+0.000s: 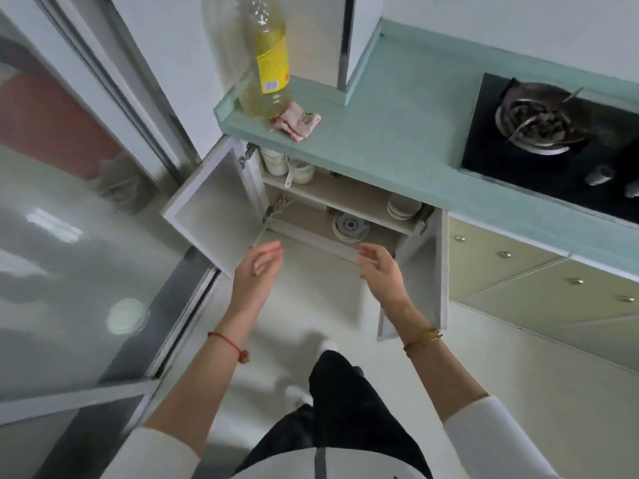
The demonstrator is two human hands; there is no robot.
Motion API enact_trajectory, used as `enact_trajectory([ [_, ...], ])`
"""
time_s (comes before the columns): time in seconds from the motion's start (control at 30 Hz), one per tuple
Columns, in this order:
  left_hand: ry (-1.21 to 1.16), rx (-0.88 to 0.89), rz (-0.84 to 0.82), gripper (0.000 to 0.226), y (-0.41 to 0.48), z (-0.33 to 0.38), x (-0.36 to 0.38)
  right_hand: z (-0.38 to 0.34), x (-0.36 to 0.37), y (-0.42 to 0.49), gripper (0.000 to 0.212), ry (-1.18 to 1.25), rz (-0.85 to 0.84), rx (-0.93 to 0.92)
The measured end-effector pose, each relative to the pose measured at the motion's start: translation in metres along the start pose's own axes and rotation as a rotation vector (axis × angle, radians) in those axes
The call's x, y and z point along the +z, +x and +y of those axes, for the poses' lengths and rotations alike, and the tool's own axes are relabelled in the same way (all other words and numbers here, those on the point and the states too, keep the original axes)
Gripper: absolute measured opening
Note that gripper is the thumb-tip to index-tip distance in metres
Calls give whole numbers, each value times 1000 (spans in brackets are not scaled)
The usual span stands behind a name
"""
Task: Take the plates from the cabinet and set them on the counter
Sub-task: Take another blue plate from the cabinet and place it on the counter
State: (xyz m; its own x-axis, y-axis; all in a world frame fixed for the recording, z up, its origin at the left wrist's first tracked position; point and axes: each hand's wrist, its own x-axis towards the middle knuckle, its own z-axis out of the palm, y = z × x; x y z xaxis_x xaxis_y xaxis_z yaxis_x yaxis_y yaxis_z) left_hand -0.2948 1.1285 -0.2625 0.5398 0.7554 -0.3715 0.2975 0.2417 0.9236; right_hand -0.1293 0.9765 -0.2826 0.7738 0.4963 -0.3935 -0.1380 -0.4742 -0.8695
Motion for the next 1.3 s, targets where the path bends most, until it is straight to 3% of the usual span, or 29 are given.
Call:
enact_trajectory([
  [0.4, 141, -69, -153, 23, 194, -23, 44, 29, 19, 171, 34, -39, 126, 217],
  [0.63, 226, -108, -226, 18, 306, -88, 89, 111, 44, 276, 34, -103, 140, 335],
  [0.97, 282, -139, -282, 34, 499, -277, 167, 292, 105, 448, 28, -167, 245, 290],
  [1.17, 387, 5, -352, 45, 607, -394, 228, 395, 128, 566, 17, -216, 318, 142],
  [1.3, 437, 156, -380, 35, 659, -449, 263, 450, 141, 625, 22, -331, 356, 64],
])
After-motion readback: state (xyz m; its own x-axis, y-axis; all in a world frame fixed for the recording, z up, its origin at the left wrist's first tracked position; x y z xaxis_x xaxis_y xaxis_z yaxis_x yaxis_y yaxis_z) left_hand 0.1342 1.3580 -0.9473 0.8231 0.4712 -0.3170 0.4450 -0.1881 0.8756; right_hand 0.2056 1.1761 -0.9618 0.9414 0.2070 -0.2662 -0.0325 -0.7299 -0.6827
